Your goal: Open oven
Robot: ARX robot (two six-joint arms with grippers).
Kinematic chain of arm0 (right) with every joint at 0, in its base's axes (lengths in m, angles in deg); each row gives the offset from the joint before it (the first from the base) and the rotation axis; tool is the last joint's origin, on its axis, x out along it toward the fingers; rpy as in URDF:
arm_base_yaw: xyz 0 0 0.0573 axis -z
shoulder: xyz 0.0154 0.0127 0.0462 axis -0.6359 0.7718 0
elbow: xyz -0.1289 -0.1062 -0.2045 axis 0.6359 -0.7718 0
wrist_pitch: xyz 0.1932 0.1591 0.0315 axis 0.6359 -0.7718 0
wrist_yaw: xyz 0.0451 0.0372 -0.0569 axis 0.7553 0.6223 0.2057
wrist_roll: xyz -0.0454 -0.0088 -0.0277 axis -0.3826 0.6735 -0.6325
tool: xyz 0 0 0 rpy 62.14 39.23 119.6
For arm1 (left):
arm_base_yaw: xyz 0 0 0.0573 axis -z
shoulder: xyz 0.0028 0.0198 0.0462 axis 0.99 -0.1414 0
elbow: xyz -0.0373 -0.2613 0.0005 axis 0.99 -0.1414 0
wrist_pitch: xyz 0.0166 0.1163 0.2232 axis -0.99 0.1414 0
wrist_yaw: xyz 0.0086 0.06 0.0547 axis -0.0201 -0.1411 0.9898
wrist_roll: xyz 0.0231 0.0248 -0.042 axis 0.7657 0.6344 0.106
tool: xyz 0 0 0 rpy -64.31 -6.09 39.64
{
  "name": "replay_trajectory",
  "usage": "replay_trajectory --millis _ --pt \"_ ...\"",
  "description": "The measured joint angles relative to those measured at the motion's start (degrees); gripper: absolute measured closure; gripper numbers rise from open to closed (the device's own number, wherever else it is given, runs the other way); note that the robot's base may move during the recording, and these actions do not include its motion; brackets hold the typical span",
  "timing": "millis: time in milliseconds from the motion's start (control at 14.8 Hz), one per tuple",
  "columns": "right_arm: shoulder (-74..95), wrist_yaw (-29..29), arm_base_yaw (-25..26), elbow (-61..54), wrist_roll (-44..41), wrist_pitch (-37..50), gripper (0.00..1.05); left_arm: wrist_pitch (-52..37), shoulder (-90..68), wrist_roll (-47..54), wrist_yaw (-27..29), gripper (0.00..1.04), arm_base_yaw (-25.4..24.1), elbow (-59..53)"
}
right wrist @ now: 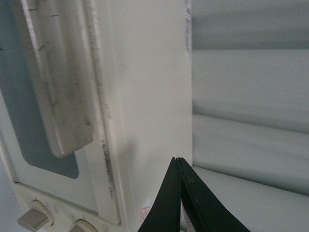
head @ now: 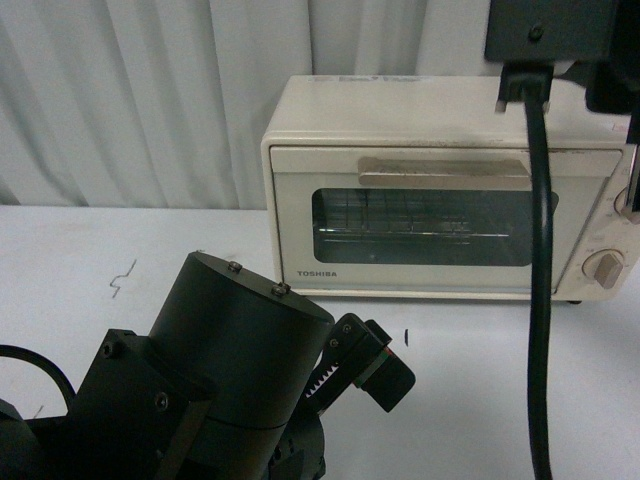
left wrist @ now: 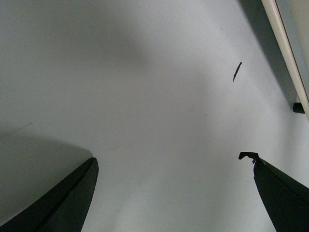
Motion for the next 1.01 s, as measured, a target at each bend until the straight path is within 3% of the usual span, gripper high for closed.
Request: replay_trajectory --millis 1012 --pt "9.2 2.9 -2.2 2.3 -2.6 -0.7 1.03 0.0 0.0 0.0 0.0 0.07 0.0 0.0"
